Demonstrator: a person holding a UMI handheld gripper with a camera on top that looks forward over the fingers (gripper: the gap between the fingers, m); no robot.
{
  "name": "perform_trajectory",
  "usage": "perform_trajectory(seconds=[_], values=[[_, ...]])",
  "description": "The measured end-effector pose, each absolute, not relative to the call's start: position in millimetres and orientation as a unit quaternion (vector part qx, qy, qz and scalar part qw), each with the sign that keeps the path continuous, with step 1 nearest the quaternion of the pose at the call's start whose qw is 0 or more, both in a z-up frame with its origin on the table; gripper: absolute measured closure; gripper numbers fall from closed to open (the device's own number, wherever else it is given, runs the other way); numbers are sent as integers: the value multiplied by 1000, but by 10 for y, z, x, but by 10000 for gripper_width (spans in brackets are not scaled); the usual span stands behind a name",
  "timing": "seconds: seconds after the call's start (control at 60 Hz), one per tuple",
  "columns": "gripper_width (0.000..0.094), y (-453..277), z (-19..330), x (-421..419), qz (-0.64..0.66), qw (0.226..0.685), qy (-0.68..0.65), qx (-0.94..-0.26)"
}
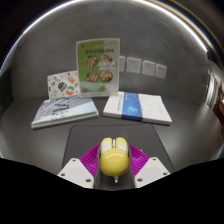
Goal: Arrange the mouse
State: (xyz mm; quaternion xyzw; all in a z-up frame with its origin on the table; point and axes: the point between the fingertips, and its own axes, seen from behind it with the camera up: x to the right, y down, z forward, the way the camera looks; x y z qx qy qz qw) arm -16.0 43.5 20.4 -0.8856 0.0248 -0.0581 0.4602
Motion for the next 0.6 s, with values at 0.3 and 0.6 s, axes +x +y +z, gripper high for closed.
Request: perform_trajectory(seconds=[0.3, 0.6], values=[[305, 481, -84, -130, 7, 435, 1, -900], [92, -391, 422, -24, 83, 472, 8, -877]])
